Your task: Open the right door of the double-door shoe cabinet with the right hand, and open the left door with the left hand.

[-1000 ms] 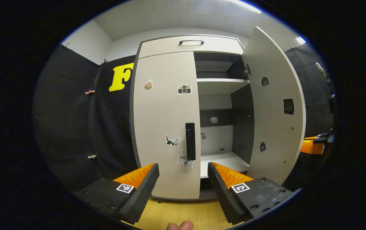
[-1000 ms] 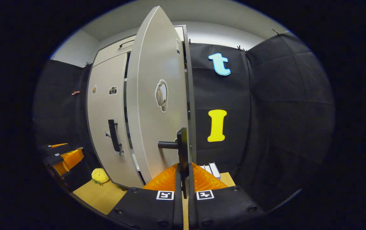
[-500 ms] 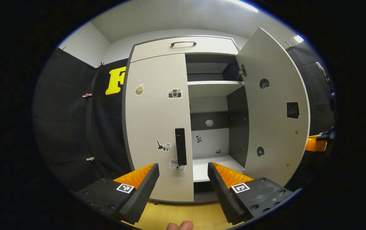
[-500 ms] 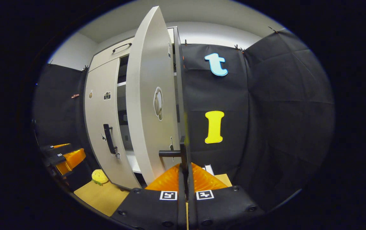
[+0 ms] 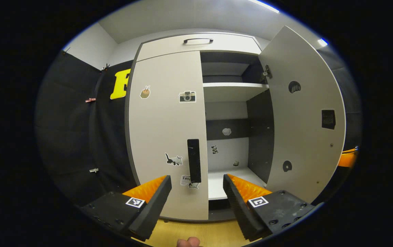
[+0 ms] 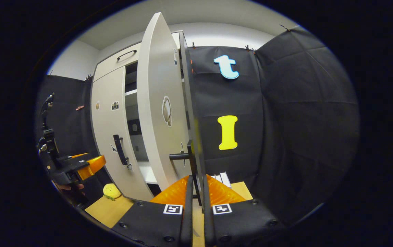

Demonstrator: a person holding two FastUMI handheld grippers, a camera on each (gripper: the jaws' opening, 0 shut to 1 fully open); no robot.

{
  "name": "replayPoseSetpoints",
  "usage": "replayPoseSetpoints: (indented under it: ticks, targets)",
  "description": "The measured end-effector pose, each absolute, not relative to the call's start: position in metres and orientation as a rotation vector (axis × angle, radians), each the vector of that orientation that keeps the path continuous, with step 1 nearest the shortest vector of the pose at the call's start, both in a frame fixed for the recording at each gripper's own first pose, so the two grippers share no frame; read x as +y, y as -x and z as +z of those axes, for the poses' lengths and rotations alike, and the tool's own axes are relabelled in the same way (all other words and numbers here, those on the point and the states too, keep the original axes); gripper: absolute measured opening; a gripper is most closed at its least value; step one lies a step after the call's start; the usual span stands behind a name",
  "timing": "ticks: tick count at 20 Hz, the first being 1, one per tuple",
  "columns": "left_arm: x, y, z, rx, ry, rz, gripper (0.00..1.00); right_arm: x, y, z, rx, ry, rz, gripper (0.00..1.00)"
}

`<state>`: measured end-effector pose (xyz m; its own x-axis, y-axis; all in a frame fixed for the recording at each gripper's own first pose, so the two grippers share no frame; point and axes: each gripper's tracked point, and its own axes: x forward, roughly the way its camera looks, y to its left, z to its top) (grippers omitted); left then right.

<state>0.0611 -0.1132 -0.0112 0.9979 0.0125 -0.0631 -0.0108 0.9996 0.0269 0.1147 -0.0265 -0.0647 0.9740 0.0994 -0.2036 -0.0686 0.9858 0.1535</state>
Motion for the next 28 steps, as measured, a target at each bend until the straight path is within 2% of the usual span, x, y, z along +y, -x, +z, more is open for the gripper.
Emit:
replayPoseSetpoints:
  ticks: [1, 2, 3, 4, 5, 6, 7, 13, 14, 15, 16, 18, 19, 20, 23, 24, 26, 28]
  targets:
    - [-0.111, -0.069, -0.014, 0.068, -0.026, 0.010, 0.94, -0.029, -0.118, -0.066, 0.204, -0.143, 0.077, 0.24]
    - [-0.109, -0.078, -0.015, 0.074, -0.024, 0.012, 0.94, -0.034, -0.116, -0.064, 0.196, -0.136, 0.063, 0.36]
    - [-0.107, -0.086, -0.018, 0.082, -0.023, 0.015, 0.94, -0.038, -0.116, -0.064, 0.189, -0.130, 0.051, 0.60]
    - [-0.105, -0.095, -0.019, 0.085, -0.024, 0.018, 0.94, -0.039, -0.115, -0.065, 0.189, -0.128, 0.048, 0.78]
    - [-0.103, -0.105, -0.020, 0.080, -0.028, 0.019, 0.94, -0.043, -0.114, -0.065, 0.190, -0.122, 0.033, 0.77]
    - [-0.102, -0.115, -0.022, 0.083, -0.035, 0.016, 0.94, -0.047, -0.111, -0.067, 0.192, -0.121, 0.024, 0.96]
    - [-0.103, -0.124, -0.024, 0.081, -0.046, 0.009, 0.94, -0.049, -0.109, -0.067, 0.194, -0.120, 0.015, 0.98]
    - [-0.098, -0.172, -0.029, 0.056, -0.086, 0.013, 0.93, -0.052, -0.105, -0.063, 0.169, -0.143, -0.006, 0.97]
    - [-0.098, -0.178, -0.030, 0.054, -0.081, 0.011, 0.90, -0.054, -0.104, -0.063, 0.167, -0.137, -0.013, 1.00]
    - [-0.098, -0.184, -0.032, 0.056, -0.079, 0.011, 0.87, -0.057, -0.104, -0.063, 0.165, -0.131, -0.017, 0.97]
    - [-0.097, -0.189, -0.034, 0.054, -0.076, 0.017, 0.78, -0.057, -0.103, -0.063, 0.164, -0.128, -0.017, 0.97]
    - [-0.094, -0.200, -0.039, 0.064, -0.058, 0.022, 0.70, -0.058, -0.103, -0.063, 0.168, -0.121, -0.022, 0.97]
    - [-0.094, -0.203, -0.043, 0.076, -0.046, 0.022, 0.55, -0.059, -0.102, -0.063, 0.169, -0.119, -0.025, 0.97]
    - [-0.096, -0.206, -0.045, 0.083, -0.031, 0.017, 0.56, -0.060, -0.102, -0.062, 0.166, -0.118, -0.026, 1.00]
    - [-0.102, -0.210, -0.045, 0.079, -0.010, 0.000, 0.48, -0.062, -0.103, -0.061, 0.156, -0.112, -0.033, 0.97]
    - [-0.103, -0.211, -0.045, 0.081, -0.016, 0.010, 0.39, -0.063, -0.102, -0.062, 0.156, -0.114, -0.038, 0.97]
    - [-0.102, -0.210, -0.046, 0.078, -0.014, 0.020, 0.36, -0.062, -0.101, -0.061, 0.157, -0.118, -0.043, 1.00]
    - [-0.102, -0.208, -0.052, 0.096, 0.003, 0.016, 0.37, -0.062, -0.100, -0.059, 0.152, -0.117, -0.044, 0.98]
